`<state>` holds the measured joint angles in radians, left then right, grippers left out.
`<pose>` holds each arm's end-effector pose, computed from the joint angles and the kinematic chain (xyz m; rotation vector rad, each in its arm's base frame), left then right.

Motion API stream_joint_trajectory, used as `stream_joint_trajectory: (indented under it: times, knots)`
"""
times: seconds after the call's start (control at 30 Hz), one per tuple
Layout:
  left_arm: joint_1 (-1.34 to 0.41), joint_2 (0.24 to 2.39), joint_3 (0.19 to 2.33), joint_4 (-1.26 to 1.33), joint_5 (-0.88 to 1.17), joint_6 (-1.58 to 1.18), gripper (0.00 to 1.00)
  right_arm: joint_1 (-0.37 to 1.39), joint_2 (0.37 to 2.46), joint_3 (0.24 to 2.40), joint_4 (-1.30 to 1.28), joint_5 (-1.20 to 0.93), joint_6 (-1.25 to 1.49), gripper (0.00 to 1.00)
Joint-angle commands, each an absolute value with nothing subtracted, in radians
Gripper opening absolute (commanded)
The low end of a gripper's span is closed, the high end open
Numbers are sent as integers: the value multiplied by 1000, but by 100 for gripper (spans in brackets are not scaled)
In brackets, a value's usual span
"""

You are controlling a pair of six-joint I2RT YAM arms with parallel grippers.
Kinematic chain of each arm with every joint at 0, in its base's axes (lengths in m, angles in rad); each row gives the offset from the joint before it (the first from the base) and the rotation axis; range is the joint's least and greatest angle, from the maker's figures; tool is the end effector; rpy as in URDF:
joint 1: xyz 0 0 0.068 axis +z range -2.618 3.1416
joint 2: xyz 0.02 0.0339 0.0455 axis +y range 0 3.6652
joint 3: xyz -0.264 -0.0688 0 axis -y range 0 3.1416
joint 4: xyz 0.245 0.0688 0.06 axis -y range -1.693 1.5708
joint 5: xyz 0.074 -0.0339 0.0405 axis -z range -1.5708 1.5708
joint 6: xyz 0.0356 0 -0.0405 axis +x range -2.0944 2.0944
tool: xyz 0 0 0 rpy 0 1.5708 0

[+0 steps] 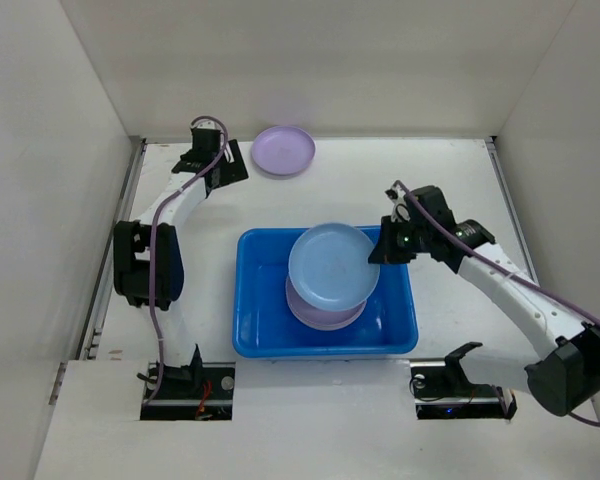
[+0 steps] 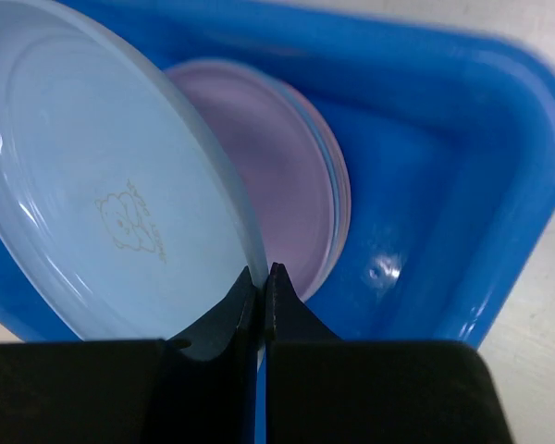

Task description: Place the plates into the plastic bin on the countertop

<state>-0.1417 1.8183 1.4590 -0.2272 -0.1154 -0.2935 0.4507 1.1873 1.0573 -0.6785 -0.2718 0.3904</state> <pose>0.4225 -0.0561 0.2790 -0.2299 2.1433 -0.1279 0.2179 0.1161 0.3077 -0.2089 2.4544 0.7094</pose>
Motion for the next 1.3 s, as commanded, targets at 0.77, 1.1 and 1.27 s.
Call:
stream_joint_trajectory:
  times: [0.77,1.1,1.27]
  knots:
    - [-122,2160,1729,-3,121,-434,84,628,1278,1091,-676,-132,344,70]
    - [-136,2353,1923,3,147,-529,69,561,1195,1170,-715,-81,331,75]
    - [-136,2431,1989,18,163,-600,59,538,1172,1164,-718,-52,342,75]
